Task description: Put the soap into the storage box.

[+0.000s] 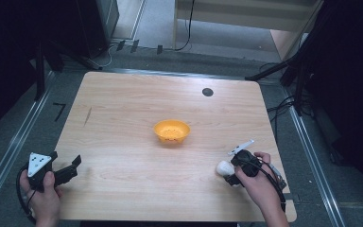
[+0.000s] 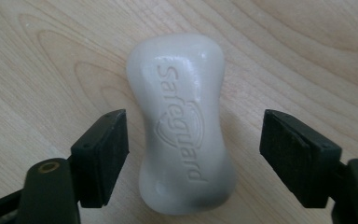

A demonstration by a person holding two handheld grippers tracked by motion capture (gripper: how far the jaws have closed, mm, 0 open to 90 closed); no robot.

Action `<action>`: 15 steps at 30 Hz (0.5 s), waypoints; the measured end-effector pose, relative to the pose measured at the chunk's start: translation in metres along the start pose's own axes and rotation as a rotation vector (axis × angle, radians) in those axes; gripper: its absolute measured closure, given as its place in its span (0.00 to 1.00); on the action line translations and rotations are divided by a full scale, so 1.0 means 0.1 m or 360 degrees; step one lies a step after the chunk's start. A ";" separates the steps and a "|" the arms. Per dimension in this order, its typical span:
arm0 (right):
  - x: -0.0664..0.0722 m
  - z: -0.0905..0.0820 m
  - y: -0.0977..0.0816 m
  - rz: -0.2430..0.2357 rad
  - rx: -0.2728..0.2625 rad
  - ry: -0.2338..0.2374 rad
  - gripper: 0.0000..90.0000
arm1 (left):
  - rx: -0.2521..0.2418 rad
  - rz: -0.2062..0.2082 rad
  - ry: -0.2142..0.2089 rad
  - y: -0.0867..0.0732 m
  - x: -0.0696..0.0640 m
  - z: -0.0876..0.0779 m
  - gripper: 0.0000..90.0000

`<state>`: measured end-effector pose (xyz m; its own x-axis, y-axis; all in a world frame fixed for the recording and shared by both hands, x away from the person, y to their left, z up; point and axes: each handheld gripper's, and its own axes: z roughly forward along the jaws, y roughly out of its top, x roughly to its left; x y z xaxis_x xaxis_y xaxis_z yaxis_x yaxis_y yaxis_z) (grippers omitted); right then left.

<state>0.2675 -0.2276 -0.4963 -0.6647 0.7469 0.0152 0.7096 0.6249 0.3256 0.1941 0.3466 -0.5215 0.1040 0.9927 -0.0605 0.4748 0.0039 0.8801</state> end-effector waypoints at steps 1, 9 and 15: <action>0.00 0.02 0.00 0.0005 0.0002 0.0018 0.32 | 0.0000 0.0001 0.0000 0.00 0.00 0.00 0.15; 0.02 0.09 0.02 0.0031 0.0021 0.0039 0.42 | -0.0001 -0.0001 0.0000 0.00 0.00 0.00 0.15; 0.03 0.14 0.04 0.0015 0.0056 0.0028 0.50 | 0.0002 0.0001 -0.0001 0.00 0.00 0.00 0.15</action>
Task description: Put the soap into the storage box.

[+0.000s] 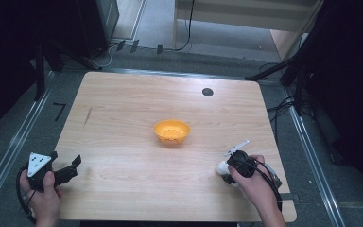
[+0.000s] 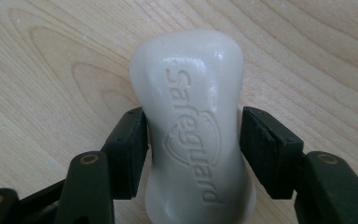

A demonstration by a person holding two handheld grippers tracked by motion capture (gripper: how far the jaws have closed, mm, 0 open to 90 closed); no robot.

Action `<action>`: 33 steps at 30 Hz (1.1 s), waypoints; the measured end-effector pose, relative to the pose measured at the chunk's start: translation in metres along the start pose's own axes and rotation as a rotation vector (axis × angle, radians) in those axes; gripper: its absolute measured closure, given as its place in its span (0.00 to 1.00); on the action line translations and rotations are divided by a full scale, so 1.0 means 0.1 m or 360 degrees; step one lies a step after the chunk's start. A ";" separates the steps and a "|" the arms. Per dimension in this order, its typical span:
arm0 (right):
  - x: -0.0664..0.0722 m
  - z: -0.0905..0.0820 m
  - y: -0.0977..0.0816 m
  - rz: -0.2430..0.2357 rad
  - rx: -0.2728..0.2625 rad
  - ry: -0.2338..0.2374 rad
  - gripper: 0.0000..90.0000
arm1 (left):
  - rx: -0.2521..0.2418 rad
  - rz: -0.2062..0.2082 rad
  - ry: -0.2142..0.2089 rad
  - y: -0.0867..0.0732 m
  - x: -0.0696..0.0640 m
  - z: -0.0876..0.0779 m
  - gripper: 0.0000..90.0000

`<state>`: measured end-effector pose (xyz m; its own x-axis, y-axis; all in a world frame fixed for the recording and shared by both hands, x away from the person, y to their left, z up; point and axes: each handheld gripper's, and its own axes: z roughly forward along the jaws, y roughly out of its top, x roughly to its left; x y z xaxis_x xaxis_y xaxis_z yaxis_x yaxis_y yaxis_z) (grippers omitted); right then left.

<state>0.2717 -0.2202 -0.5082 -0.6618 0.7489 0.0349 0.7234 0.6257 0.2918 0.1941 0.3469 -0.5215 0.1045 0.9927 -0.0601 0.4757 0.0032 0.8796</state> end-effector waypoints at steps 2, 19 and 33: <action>0.00 0.01 0.00 -0.0009 0.0006 0.0002 0.50 | 0.0000 0.0000 0.0000 0.00 0.00 0.00 0.15; 0.00 0.01 -0.04 -0.0024 -0.0041 0.0001 0.56 | -0.0002 0.0005 0.0002 0.00 -0.01 0.00 0.15; 0.01 0.01 -0.07 -0.0012 -0.0078 -0.0001 0.57 | -0.0001 0.0008 0.0004 0.00 -0.01 0.00 0.15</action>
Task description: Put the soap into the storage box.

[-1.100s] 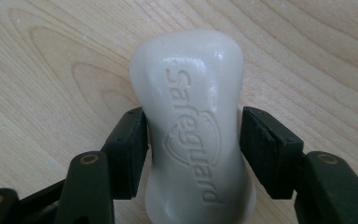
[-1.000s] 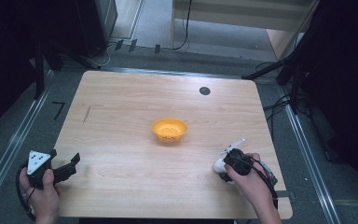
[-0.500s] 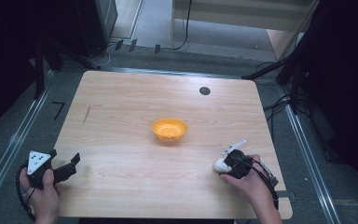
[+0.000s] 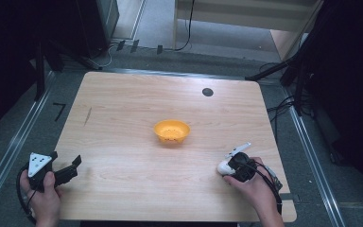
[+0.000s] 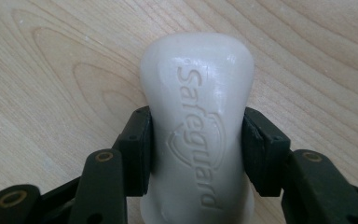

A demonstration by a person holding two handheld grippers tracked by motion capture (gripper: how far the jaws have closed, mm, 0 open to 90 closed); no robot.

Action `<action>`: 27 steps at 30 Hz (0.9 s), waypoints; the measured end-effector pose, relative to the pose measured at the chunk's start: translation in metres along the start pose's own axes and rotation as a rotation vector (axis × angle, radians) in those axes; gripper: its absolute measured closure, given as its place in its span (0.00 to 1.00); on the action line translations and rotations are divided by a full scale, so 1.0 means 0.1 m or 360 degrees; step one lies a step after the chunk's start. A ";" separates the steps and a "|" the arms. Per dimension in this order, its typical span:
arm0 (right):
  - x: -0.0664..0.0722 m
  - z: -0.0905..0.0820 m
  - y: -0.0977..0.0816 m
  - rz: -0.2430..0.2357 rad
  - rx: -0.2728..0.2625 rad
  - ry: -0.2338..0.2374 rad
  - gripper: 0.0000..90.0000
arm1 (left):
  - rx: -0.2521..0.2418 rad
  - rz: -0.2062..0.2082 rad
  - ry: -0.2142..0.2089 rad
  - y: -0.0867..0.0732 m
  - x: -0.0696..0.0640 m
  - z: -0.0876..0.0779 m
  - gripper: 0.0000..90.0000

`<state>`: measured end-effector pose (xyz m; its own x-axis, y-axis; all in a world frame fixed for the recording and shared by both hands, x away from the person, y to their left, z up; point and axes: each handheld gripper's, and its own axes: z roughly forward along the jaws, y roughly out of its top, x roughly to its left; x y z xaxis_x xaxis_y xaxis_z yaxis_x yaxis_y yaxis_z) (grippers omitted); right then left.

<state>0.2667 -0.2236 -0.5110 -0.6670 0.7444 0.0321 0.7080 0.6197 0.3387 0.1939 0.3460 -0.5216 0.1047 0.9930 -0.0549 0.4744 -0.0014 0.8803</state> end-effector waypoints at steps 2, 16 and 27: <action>0.00 0.00 -0.01 -0.0018 -0.0021 0.0009 0.57 | 0.0002 -0.0002 -0.0001 0.00 0.00 0.00 0.15; -0.06 -0.14 0.04 -0.0118 -0.0030 0.0029 0.57 | 0.0002 -0.0001 0.0001 0.00 0.00 0.00 0.15; -0.06 -0.31 0.24 -0.0209 -0.0058 0.0041 0.57 | -0.0002 -0.0009 -0.0002 0.00 0.01 0.00 0.15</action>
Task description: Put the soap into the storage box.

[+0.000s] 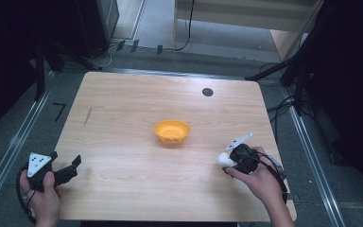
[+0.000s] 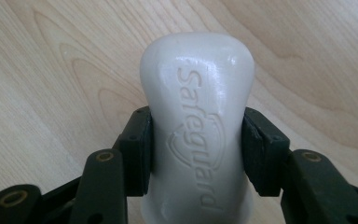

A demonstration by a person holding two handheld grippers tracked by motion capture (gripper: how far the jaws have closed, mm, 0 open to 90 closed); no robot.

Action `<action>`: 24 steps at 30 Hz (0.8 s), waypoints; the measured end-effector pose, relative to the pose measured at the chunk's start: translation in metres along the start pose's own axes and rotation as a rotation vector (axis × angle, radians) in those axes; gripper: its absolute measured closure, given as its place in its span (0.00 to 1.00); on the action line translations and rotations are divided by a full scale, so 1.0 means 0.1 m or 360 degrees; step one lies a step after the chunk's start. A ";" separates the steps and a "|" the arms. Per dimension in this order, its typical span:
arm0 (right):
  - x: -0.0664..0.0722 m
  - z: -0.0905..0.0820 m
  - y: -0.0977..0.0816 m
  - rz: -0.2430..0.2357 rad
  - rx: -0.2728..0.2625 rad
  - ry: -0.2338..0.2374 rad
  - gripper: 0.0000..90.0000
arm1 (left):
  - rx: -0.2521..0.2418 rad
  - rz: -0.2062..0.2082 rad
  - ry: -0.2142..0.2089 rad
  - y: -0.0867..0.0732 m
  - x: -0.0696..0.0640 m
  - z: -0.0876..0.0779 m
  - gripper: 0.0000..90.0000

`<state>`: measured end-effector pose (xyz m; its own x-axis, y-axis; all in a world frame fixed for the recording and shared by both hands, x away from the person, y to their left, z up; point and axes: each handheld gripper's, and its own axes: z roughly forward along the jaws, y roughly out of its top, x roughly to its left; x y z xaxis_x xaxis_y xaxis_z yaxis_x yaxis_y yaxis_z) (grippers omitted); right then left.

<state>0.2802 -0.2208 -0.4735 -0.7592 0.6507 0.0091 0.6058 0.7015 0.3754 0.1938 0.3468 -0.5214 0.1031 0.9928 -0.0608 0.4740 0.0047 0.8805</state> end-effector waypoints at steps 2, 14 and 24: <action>-0.02 -0.01 0.04 -0.0023 -0.0002 0.0007 0.57 | -0.0001 0.0000 -0.0001 0.00 0.00 0.00 0.15; -0.09 0.04 0.31 -0.0139 0.0028 0.0045 0.57 | -0.0001 -0.0005 -0.0001 0.00 0.00 0.00 0.15; -0.13 0.00 0.50 -0.0163 -0.0017 0.0083 0.57 | -0.0003 -0.0014 -0.0008 0.00 0.01 0.00 0.15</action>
<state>0.3206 -0.1946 -0.4554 -0.8284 0.5598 0.0183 0.5222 0.7601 0.3867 0.1942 0.3475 -0.5217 0.1032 0.9921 -0.0709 0.4734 0.0137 0.8807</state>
